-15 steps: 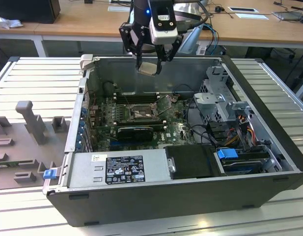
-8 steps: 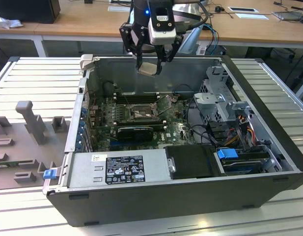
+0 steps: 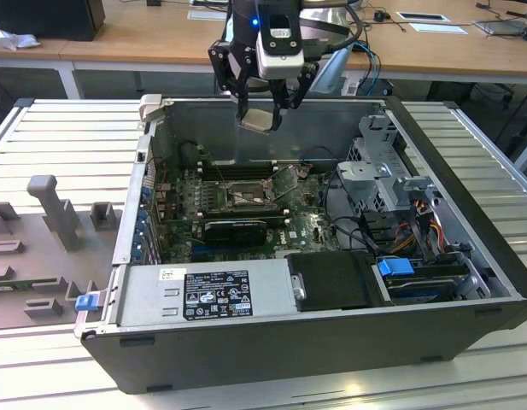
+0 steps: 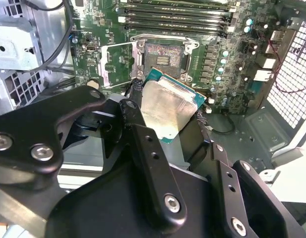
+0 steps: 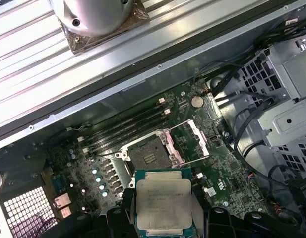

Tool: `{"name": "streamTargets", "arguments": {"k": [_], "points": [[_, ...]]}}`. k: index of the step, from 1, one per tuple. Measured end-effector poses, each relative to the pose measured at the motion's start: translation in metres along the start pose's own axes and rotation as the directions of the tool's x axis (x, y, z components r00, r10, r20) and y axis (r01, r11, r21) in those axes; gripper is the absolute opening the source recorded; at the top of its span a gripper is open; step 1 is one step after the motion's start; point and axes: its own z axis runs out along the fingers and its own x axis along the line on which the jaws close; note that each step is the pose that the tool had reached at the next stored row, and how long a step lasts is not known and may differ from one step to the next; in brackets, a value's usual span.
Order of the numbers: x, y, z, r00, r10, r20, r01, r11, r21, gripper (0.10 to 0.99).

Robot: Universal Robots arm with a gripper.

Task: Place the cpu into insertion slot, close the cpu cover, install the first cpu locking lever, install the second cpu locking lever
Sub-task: 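Place the cpu into insertion slot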

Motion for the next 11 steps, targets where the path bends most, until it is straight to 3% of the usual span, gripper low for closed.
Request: {"name": "streamTargets", "arguments": {"k": [11], "points": [[0.0, -0.0001, 0.0012, 0.9991, 0.042, 0.0038, -0.042, 0.9991, -0.001, 0.541]]}}
